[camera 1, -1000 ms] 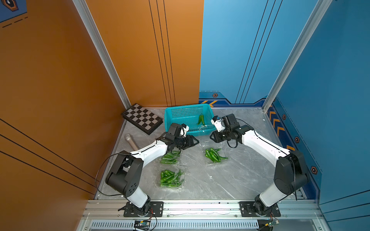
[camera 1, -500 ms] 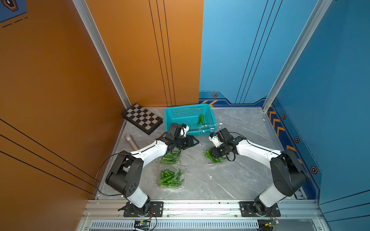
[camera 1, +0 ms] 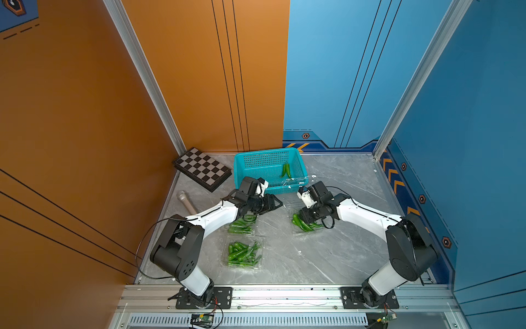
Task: Take small green peppers out of containers
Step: Pick up the green pepper from the packing box.
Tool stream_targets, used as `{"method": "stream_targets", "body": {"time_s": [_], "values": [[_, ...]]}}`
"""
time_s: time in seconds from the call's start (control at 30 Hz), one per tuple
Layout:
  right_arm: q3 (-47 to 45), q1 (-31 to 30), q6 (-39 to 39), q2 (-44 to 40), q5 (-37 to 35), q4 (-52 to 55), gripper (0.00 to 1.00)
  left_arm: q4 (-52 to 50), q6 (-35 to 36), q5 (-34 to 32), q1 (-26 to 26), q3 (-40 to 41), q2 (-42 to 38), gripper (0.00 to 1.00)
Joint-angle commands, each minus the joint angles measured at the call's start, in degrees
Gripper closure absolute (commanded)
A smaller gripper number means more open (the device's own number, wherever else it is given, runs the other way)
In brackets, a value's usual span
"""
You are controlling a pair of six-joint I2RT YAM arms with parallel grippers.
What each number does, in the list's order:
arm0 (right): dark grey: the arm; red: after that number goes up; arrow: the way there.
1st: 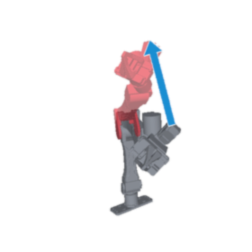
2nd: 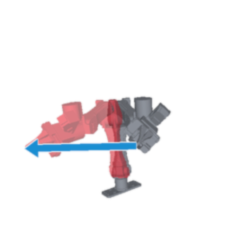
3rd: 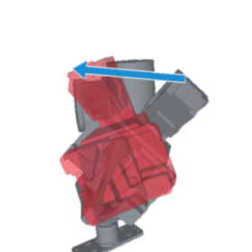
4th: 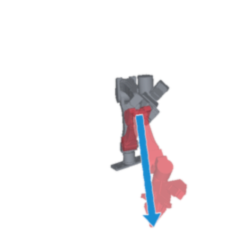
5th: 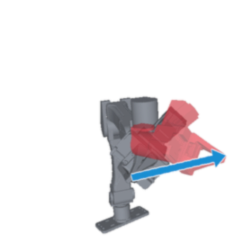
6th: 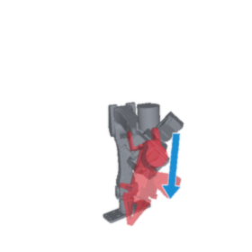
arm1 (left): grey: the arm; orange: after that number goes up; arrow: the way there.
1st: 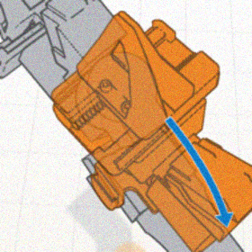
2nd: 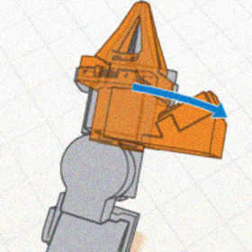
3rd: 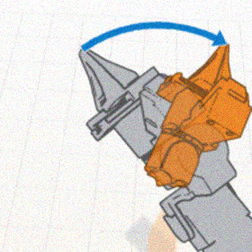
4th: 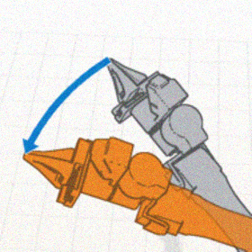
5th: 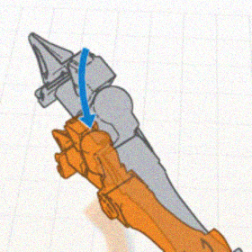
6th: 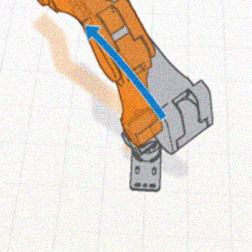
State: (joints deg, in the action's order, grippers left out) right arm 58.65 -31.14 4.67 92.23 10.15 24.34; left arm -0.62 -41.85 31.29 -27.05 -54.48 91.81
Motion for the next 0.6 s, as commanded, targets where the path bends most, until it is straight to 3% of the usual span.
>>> {"method": "stream_targets", "body": {"time_s": [0.0, 0.57], "values": [[1.9, 0.5, -1.7, 0.1, -1.2, -1.2, 0.54, 0.0, 0.2, -0.2, -0.3, 0.2, -0.6, 0.42], [4.5, 1.3, -4.6, 8.9, -3.0, -3.4, 0.52, -0.1, 0.1, -0.4, -0.7, 0.0, -0.3, 0.42]]}}
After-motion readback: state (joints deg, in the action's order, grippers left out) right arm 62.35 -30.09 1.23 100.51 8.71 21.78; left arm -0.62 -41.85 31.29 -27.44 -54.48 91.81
